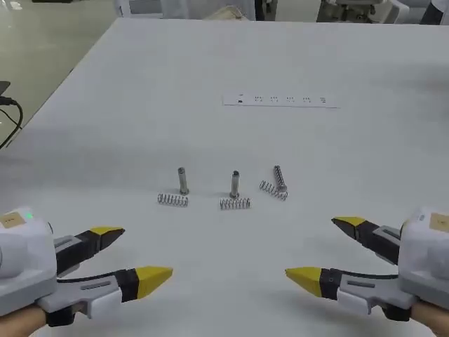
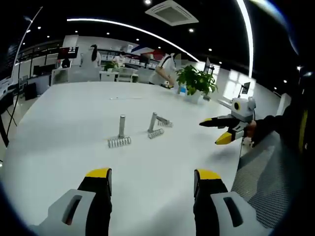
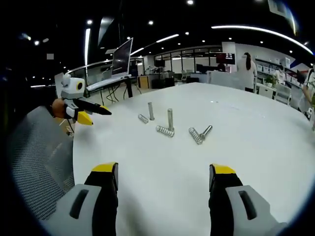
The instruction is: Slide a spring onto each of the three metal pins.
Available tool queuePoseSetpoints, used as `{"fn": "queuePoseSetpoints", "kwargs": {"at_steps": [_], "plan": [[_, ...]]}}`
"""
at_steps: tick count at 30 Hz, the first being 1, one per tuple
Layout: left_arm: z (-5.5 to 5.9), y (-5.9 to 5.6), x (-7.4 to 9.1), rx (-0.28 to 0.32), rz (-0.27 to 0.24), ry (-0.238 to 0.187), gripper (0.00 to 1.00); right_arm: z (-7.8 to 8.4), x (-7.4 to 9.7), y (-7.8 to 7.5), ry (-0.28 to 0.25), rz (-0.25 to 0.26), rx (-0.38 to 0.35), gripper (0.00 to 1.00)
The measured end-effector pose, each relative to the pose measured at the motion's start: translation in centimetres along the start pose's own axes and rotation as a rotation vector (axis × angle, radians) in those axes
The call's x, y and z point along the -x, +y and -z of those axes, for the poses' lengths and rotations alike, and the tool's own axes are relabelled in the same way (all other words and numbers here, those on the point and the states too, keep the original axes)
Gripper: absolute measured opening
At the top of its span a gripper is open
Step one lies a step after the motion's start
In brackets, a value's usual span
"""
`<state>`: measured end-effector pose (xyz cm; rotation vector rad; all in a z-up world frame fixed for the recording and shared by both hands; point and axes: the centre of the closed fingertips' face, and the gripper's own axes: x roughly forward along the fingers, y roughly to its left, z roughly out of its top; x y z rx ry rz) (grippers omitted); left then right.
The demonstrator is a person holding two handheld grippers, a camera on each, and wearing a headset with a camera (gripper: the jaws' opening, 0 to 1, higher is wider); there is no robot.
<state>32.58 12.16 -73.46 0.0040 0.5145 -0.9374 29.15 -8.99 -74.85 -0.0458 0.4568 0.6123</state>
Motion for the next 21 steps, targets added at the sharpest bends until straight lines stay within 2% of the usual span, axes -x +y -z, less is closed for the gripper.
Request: {"fn": "queuePoseSetpoints", "kwargs": {"at_steps": [21], "plan": [[-0.16,0.05,-0.12,-0.006,0.0,-0.005,0.64,-0.23,0.12,-0.39,-0.007,0.008,-0.016,0.73]]}}
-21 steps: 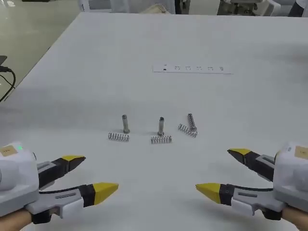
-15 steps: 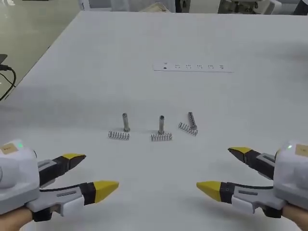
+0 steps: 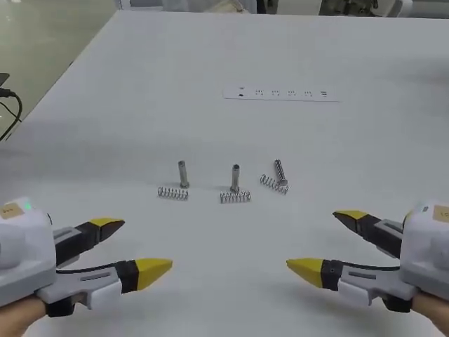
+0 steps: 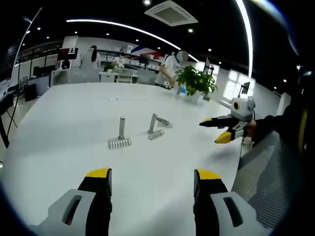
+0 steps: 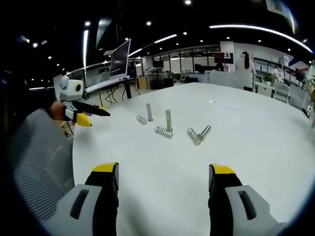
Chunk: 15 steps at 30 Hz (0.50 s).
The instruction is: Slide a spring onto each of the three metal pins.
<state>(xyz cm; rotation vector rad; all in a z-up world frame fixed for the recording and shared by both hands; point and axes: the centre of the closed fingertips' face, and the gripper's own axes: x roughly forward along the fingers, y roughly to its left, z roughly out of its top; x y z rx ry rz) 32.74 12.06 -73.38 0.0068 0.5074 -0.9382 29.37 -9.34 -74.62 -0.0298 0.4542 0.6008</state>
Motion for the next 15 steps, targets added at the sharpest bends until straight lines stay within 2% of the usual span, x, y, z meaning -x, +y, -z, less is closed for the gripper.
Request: {"fn": "queuePoseSetpoints", "kwargs": {"at_steps": [9,15], "plan": [[-0.3,-0.1,-0.1,-0.005,0.006,-0.01,0.64,-2.3,0.1,-1.9,-0.019,0.038,-0.006,0.69],[-0.3,-0.1,-0.1,-0.005,0.007,-0.013,0.63,-3.7,-0.2,-4.0,0.015,0.067,0.008,0.62]]}}
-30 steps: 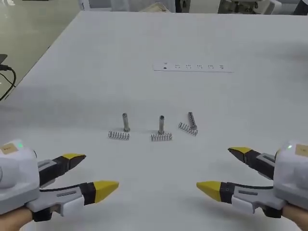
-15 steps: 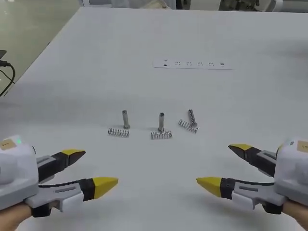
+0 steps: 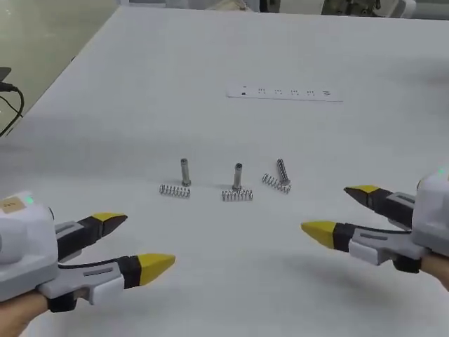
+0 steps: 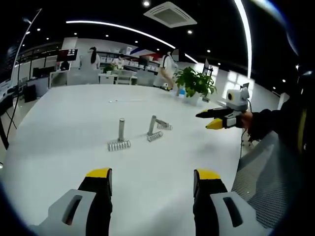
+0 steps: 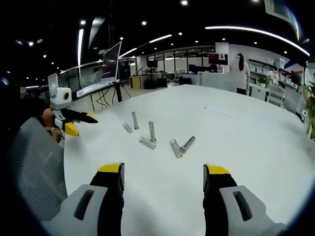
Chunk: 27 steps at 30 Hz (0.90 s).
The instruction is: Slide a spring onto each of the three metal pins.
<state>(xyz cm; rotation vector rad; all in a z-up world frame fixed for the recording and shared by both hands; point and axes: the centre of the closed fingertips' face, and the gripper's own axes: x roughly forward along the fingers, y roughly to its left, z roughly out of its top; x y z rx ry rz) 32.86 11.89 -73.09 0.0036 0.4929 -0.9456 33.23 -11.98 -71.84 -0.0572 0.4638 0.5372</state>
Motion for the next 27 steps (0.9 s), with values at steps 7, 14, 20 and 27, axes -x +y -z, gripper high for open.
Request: {"fn": "queuePoseSetpoints", "kwargs": {"at_steps": [7,14,20,27], "plan": [[-0.1,0.0,0.0,0.0,0.0,-0.004,0.63,-2.5,-1.3,-1.8,0.027,0.027,0.02,0.5],[-0.3,0.3,0.2,0.001,-0.01,-0.013,0.62,-3.4,-3.6,-2.6,0.08,0.048,0.037,0.43],[-0.4,0.3,0.3,0.001,-0.013,-0.015,0.62,-4.0,-5.5,-3.4,0.113,0.071,0.04,0.37],[-0.2,0.1,0.2,-0.005,-0.003,-0.005,0.61,-4.2,-7.7,-4.6,0.157,0.105,0.022,0.31]]}}
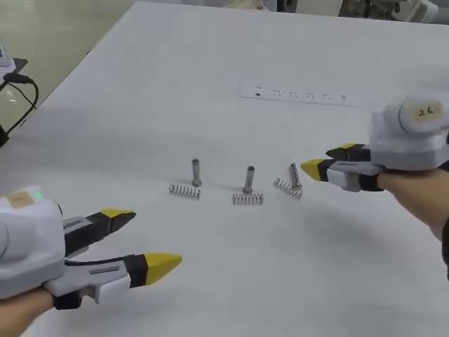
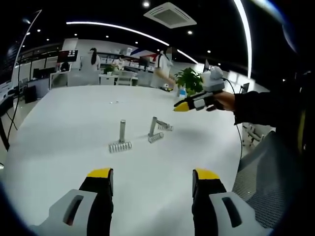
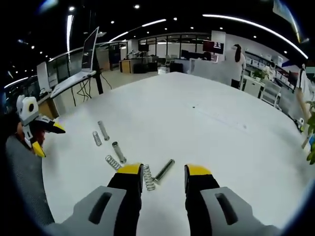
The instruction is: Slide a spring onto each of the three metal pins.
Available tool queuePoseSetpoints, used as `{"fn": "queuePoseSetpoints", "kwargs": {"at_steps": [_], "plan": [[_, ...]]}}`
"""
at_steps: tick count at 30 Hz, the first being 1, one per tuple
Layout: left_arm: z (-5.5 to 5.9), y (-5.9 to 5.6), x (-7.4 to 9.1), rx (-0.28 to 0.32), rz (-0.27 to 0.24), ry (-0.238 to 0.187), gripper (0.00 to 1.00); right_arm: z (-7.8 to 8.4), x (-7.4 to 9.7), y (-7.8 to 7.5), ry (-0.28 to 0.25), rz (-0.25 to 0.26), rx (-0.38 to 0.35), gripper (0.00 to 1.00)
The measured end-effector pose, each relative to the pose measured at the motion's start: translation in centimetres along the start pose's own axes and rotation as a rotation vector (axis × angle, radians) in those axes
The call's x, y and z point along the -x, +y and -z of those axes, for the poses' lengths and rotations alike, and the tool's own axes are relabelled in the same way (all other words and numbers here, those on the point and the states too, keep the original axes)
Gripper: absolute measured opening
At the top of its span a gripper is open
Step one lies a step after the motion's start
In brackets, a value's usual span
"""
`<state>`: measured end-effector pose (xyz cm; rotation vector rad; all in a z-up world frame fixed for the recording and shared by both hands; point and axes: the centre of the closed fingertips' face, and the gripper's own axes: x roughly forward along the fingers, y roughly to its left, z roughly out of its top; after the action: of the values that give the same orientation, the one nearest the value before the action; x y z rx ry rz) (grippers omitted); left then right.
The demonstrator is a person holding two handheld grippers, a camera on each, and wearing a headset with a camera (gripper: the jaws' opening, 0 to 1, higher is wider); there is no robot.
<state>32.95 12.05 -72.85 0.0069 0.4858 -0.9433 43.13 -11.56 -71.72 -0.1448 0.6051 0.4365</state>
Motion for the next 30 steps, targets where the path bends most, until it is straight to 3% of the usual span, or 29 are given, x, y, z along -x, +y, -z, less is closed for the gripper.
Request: {"fn": "queuePoseSetpoints", "kwargs": {"at_steps": [7,17,30], "plan": [[0.0,0.1,0.1,0.001,-0.002,-0.002,0.61,-0.2,-1.9,-0.3,0.05,0.012,-0.004,0.24],[0.0,0.1,0.1,0.002,-0.002,-0.003,0.61,0.9,-4.3,-0.4,0.143,0.032,-0.011,0.2],[-0.1,0.2,0.0,0.006,-0.002,-0.009,0.6,2.5,-6.0,-0.8,0.247,0.053,-0.038,0.17]]}}
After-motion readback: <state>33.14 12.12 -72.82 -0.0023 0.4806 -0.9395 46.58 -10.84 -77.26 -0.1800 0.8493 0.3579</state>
